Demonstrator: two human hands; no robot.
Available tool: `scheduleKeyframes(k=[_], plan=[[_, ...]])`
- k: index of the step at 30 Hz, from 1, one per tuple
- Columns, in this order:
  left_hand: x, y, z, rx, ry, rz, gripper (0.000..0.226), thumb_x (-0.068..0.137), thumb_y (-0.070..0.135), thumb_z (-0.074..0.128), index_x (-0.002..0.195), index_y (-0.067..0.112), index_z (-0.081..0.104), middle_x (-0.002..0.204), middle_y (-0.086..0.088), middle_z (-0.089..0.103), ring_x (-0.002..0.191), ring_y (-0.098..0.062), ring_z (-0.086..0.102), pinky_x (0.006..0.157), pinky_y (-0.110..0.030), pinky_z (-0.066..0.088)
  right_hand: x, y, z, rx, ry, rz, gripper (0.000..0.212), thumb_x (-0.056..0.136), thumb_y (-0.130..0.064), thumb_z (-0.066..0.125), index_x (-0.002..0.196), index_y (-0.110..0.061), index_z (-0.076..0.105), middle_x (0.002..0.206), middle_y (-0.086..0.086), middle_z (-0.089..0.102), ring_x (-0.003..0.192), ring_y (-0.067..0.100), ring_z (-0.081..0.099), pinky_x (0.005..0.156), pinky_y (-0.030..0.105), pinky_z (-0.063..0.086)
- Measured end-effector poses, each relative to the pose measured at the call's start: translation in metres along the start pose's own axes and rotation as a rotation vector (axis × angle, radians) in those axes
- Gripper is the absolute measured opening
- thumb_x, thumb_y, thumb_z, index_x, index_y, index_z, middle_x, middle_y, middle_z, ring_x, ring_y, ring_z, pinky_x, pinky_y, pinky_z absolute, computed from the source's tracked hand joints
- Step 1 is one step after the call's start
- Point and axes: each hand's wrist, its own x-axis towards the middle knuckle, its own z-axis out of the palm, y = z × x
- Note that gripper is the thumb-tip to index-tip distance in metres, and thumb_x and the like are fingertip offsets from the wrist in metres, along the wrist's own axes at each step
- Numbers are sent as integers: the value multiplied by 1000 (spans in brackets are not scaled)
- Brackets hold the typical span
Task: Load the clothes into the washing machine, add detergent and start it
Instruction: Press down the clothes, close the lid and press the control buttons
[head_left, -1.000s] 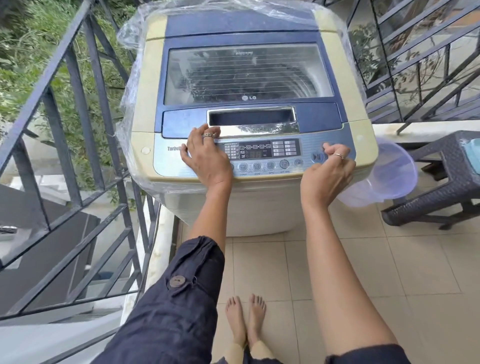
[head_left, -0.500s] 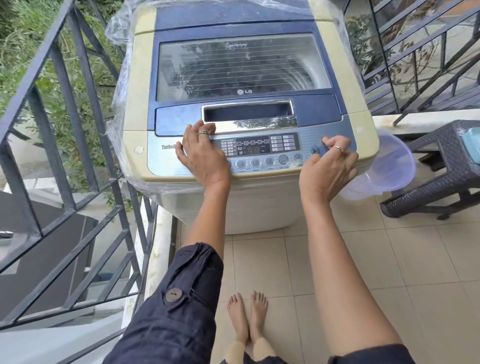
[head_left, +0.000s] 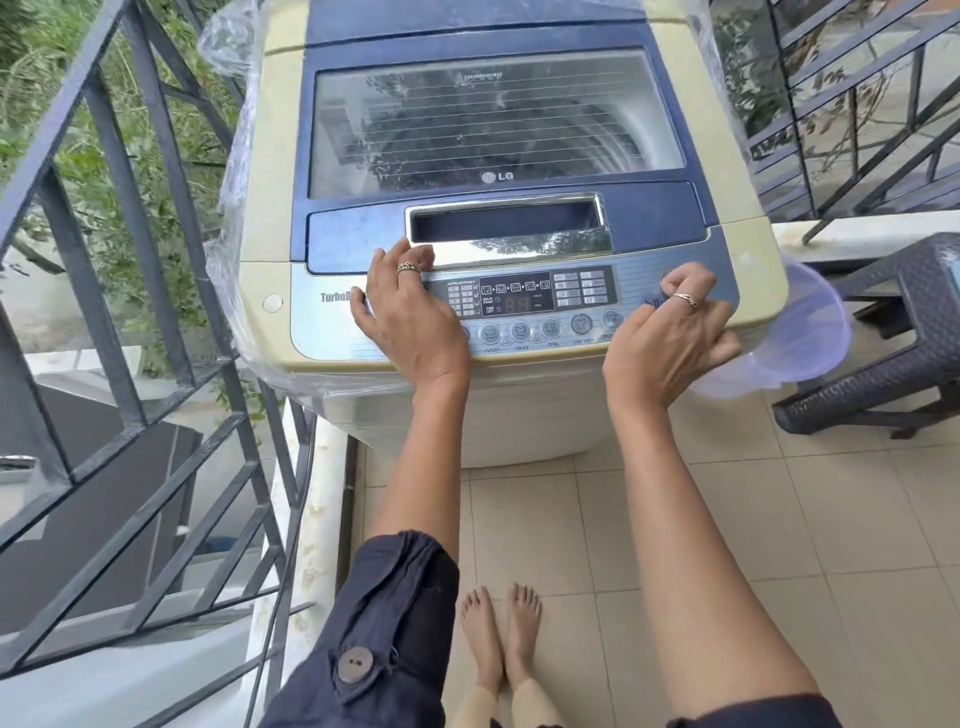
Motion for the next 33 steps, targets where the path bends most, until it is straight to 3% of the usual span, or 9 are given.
scheduleKeyframes(k=[5, 14, 18, 23, 33], plan=[[0, 0, 3, -11, 49, 15, 35, 83, -1, 46, 101, 19, 68, 124, 5, 63, 130, -16, 48, 114, -45, 22, -2, -3, 5, 170, 98, 129, 41, 61, -5, 44, 100, -13, 53, 102, -13, 64, 103, 22, 50, 81, 32, 24], [-1, -2, 5, -15, 96, 28, 37, 81, -1, 45, 101, 20, 69, 121, 5, 64, 128, -16, 51, 112, -42, 22, 2, -12, 15, 396, 181, 90, 33, 63, -2, 48, 95, -3, 57, 98, 3, 61, 95, 15, 46, 73, 25, 22], [-1, -2, 6, -20, 103, 33, 36, 82, 0, 47, 102, 21, 69, 121, 6, 65, 127, -17, 51, 111, -43, 24, 4, -16, 16, 483, 186, 72, 29, 66, -4, 42, 91, 1, 56, 96, 8, 62, 93, 14, 46, 79, 29, 32], [0, -2, 6, -14, 93, 27, 35, 83, 1, 47, 102, 22, 69, 121, 6, 65, 128, -16, 51, 112, -45, 26, 3, -16, 19, 516, 179, 74, 25, 68, 0, 41, 90, 4, 53, 91, 11, 63, 88, 28, 55, 79, 40, 43], [-1, 0, 5, -17, 87, 11, 40, 82, 1, 42, 104, 22, 68, 122, 8, 64, 128, -14, 50, 112, -42, 23, 0, -11, 25, 551, 203, 81, 30, 69, 7, 36, 94, 6, 53, 89, 11, 62, 88, 23, 53, 82, 41, 47]])
